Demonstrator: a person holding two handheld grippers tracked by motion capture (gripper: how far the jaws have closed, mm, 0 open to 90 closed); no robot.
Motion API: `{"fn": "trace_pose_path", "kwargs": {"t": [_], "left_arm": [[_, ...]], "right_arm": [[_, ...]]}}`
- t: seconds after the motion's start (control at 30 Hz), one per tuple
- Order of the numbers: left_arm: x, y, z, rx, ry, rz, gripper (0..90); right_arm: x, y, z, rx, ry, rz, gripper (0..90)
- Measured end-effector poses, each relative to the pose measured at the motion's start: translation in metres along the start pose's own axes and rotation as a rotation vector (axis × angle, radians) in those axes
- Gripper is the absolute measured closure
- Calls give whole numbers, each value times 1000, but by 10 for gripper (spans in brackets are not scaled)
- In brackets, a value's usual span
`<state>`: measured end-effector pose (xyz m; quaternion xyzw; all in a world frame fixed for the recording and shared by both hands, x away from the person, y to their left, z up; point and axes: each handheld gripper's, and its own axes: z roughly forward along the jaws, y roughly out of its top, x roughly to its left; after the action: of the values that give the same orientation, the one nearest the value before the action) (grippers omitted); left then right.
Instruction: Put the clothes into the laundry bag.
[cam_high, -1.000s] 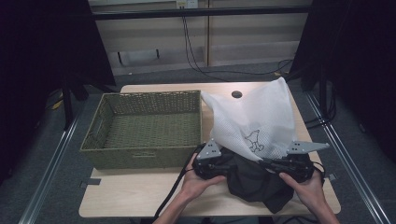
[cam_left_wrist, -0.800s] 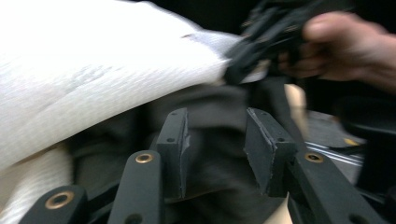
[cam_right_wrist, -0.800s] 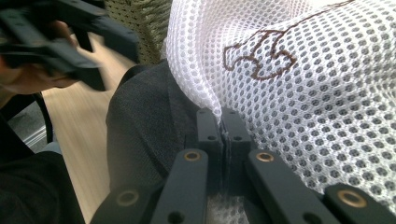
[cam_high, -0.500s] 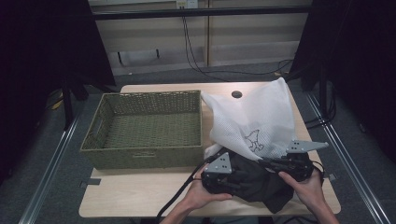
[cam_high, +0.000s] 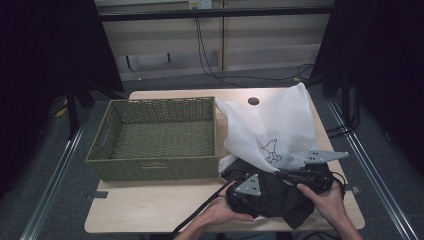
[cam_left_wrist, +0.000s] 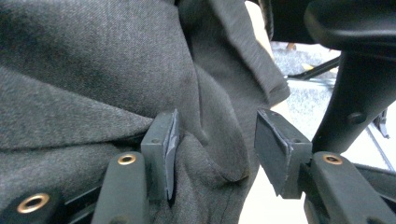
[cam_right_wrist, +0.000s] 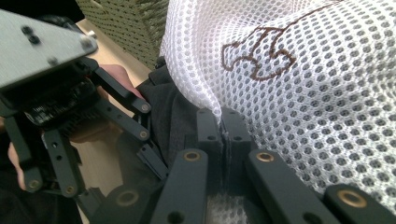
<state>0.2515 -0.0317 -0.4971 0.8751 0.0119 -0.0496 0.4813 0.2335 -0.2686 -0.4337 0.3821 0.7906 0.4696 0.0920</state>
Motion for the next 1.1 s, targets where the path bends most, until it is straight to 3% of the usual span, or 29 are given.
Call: {"fn": "trace_pose_path", "kwargs": {"t": [0.23,0.37,0.47,0.6,0.67,0.77,0.87,0.93,0.97,1.1], "left_arm": [[-4,-3,7,33,32,37,431],[-4,-3,8,38,8,32,384],[-6,-3,11,78,32,62,388],[-8,-2,14,112,76,104,415],[-7,-2,13,109,77,108,475],[-7,-2,13,115,111,140,538],[-6,-2,14,112,154,127,647],[-5,1,13,128,195,65,765],[-2,1,13,124,190,59,811],[3,2,13,102,214,9,850]], "right_arm": [[-1,-1,1,6,0,-1,887],[0,-1,1,6,-1,-2,887],[0,0,2,9,0,-3,887],[0,0,2,11,-2,-6,887],[0,0,2,11,-1,-5,887],[1,0,2,10,-1,-9,887],[1,0,2,7,0,-6,887],[2,1,2,5,0,-7,887],[3,1,2,4,-1,-8,887],[5,5,-1,-10,3,-18,888]]}}
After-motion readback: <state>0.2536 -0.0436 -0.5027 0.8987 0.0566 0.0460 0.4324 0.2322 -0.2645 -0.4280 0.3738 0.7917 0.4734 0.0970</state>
